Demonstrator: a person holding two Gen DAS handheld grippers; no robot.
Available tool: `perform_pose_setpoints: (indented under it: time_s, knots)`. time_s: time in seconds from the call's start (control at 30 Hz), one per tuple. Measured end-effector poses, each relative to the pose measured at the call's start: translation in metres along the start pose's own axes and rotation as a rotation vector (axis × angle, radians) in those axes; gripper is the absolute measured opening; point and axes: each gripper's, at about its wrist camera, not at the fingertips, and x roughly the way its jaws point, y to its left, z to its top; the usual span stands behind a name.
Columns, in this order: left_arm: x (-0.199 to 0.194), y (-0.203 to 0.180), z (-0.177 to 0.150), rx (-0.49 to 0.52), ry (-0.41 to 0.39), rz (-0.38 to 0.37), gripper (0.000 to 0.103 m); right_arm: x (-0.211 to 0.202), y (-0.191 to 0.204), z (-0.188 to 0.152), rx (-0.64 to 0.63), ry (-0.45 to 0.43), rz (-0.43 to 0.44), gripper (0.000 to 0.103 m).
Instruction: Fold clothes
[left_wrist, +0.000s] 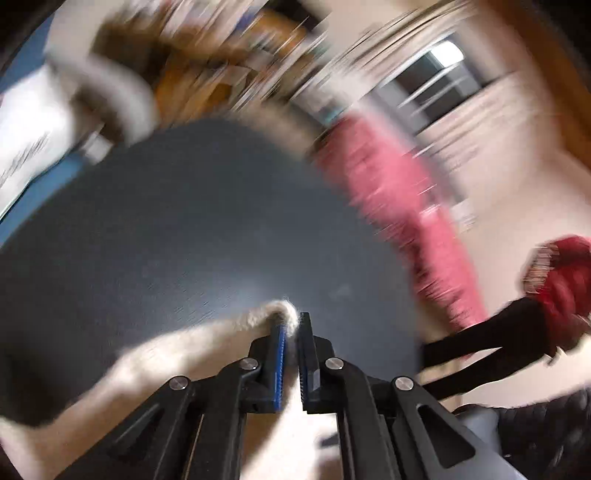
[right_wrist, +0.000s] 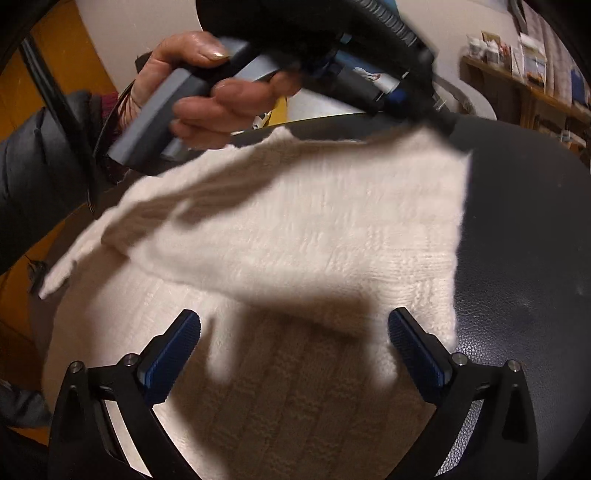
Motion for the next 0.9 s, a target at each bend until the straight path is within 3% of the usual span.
perform_pose_setpoints:
  time_s: [0.03, 0.07, 0.13, 0.17, 0.37, 0.47, 0.53, 0.6, 0.77, 0.83, 0.9]
  knots:
    - [-0.002, -0.003, -0.004, 0.037, -0.046, 0.010, 0.005, 0.000, 0.001, -0.001, -0.005, 0.003, -0.007, 0.103]
    - [0.005, 0.003, -0.008, 0.043, -0.045, 0.070, 0.004, 0.001, 0.002, -0.001, -0.010, 0.006, -0.015, 0.103]
    - [0.028, 0.027, -0.015, 0.005, 0.019, 0.203, 0.004, 0.002, 0.004, -0.003, -0.021, 0.012, -0.029, 0.103]
    - [0.035, 0.036, -0.017, -0.013, 0.035, 0.233, 0.005, 0.003, 0.005, -0.003, -0.028, 0.015, -0.040, 0.103]
    - [0.025, 0.046, -0.006, -0.119, 0.024, 0.234, 0.016, 0.008, 0.015, -0.003, -0.063, 0.040, -0.097, 0.102]
    - [-0.020, 0.041, -0.012, -0.170, -0.084, 0.227, 0.017, 0.004, 0.011, -0.002, -0.065, 0.041, -0.055, 0.103]
    - [-0.051, 0.032, -0.029, -0.189, -0.149, 0.159, 0.019, -0.013, -0.003, -0.003, -0.015, 0.010, 0.058, 0.103]
    - [-0.061, 0.017, -0.050, -0.165, -0.156, 0.144, 0.020, -0.036, -0.030, -0.008, 0.114, -0.048, 0.201, 0.103]
    - [-0.033, 0.001, -0.093, -0.151, -0.035, 0.213, 0.020, -0.071, -0.080, -0.013, 0.324, -0.144, 0.524, 0.103]
    - [-0.016, 0.006, -0.101, -0.191, 0.008, 0.243, 0.020, -0.063, -0.092, -0.003, 0.425, -0.161, 0.597, 0.103]
    - [-0.012, 0.009, -0.113, -0.202, -0.020, 0.250, 0.017, -0.049, -0.098, 0.008, 0.504, -0.171, 0.637, 0.103]
